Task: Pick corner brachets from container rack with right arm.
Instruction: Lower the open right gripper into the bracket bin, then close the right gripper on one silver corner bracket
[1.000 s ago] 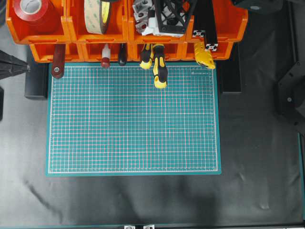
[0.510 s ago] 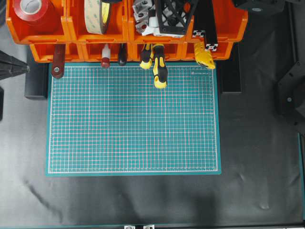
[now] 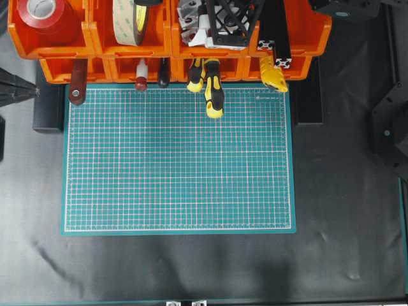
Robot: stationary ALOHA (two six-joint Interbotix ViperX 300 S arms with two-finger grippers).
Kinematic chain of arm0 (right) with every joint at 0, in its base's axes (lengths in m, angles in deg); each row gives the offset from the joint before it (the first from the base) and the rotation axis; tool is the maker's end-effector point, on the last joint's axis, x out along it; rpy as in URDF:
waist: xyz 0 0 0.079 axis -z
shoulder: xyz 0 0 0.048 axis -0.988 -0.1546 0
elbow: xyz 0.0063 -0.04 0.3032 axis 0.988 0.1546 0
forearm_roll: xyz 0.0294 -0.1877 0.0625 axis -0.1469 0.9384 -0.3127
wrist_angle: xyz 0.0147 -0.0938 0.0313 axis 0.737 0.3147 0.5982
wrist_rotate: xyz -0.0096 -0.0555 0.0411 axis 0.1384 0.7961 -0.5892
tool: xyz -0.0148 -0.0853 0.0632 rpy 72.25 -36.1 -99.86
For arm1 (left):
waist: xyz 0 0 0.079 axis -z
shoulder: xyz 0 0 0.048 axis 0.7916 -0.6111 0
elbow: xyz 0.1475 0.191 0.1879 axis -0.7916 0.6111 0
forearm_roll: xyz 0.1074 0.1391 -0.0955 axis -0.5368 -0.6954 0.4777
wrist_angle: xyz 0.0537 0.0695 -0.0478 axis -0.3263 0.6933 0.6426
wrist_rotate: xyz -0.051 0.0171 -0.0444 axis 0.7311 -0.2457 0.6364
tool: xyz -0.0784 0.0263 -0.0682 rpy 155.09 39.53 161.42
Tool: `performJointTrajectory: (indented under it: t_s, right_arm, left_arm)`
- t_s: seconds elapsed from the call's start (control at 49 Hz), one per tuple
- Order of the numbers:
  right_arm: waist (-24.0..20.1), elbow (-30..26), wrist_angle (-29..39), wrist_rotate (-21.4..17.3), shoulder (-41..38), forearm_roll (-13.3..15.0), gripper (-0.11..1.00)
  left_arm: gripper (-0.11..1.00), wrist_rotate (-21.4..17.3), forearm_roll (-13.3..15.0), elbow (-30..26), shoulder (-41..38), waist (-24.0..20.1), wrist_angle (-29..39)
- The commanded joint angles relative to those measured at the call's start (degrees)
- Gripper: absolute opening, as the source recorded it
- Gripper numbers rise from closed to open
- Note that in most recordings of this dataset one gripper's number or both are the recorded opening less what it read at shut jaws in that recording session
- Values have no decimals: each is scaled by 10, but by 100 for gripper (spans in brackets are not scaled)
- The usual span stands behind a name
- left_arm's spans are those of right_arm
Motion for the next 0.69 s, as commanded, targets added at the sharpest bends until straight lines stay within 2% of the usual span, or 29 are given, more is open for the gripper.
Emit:
performJointTrajectory:
  t_s: [0.0, 0.143, 0.286, 0.449, 0.673]
  right_arm:
    - [-1, -6, 19, -4, 2, -3, 51]
    - [-10, -23, 27, -4, 2, 2, 45]
    - [-25, -44, 41, -4, 3, 22, 26]
    - [-34, -54, 61, -3, 4, 43, 25]
    - [-37, -54, 64, -4, 4, 45, 25]
  left_arm:
    - [0, 2, -2, -11, -3, 0, -3]
    - [0, 2, -2, -11, -2, 0, -3]
    - [0, 2, -2, -11, 1, 0, -4]
    - [0, 2, -2, -11, 5, 0, -3]
    - [0, 2, -2, -11, 9, -2, 9]
